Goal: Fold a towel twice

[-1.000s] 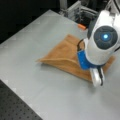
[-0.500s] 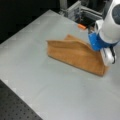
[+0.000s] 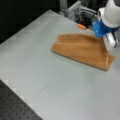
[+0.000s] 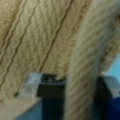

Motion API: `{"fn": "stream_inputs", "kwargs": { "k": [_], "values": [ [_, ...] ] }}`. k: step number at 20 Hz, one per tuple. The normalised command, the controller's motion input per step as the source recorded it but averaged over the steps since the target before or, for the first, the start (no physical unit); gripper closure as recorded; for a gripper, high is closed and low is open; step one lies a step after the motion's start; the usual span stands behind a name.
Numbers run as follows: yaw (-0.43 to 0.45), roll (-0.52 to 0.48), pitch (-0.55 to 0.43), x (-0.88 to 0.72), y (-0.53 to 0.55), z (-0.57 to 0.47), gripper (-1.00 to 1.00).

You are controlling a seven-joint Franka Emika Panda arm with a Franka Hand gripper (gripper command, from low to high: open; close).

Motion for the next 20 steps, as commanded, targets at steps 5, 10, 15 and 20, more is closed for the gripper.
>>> {"fn": "stream_inputs", "kwargs": {
  "k": [5,10,15,20],
  "values": [
    [-0.08,0.226,-0.11,0.36,0.4,-0.18,1.0],
    [-0.046,0.118,-0.029,0.59,0.45,-0.13,1.0],
    [-0.08,0.071,0.053,0.54,0.31,0.02,1.0],
    [-0.116,0.093,0.057,0.17,0.2,-0.02,1.0]
  ]
}}
